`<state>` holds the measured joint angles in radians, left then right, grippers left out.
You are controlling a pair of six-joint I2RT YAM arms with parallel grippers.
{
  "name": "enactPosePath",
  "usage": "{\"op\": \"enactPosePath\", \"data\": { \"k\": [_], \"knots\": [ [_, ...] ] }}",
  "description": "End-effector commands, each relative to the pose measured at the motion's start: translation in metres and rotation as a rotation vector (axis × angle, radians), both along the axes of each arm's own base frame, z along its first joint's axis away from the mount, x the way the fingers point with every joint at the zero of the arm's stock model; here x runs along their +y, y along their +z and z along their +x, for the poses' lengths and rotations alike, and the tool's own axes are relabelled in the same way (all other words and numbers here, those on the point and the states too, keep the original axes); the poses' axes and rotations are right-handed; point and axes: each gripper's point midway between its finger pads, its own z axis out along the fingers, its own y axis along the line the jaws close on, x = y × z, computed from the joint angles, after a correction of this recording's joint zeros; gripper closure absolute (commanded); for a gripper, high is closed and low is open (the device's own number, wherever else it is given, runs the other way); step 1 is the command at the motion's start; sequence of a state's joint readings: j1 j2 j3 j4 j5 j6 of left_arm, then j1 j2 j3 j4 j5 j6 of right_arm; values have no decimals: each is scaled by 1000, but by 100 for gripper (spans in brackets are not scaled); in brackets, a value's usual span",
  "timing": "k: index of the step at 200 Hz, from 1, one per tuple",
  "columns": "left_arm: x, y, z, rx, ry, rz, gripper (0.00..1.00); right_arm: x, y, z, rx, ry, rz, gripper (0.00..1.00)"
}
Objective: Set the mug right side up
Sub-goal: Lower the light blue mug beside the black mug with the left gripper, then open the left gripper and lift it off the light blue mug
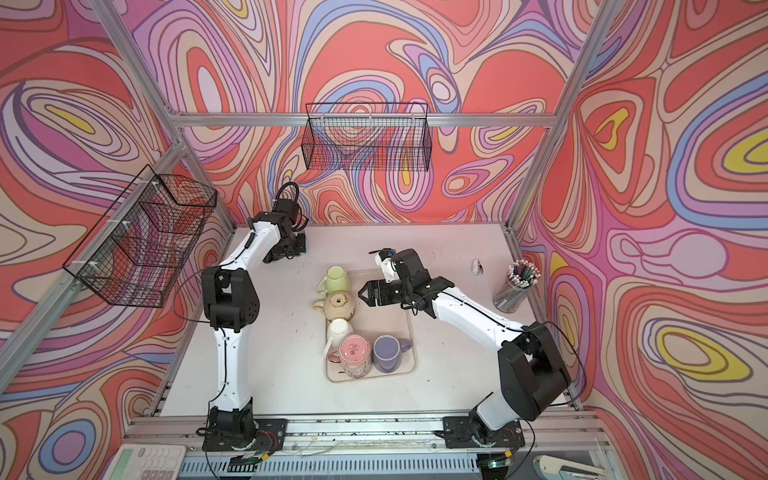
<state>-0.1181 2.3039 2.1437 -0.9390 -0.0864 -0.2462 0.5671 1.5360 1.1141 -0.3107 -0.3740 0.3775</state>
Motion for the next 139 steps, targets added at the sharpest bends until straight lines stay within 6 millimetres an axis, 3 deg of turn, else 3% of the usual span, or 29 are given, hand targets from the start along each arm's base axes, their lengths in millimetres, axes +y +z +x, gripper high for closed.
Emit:
{"op": "enactPosePath", "data": {
  "k": [1,139],
  "knots": [
    [10,14,13,-58,12,12,100,6,3,3,-6,18,-7,12],
    [16,-5,23,-37,18,25,100,17,-12,14,32,31,-8,13]
  ]
}}
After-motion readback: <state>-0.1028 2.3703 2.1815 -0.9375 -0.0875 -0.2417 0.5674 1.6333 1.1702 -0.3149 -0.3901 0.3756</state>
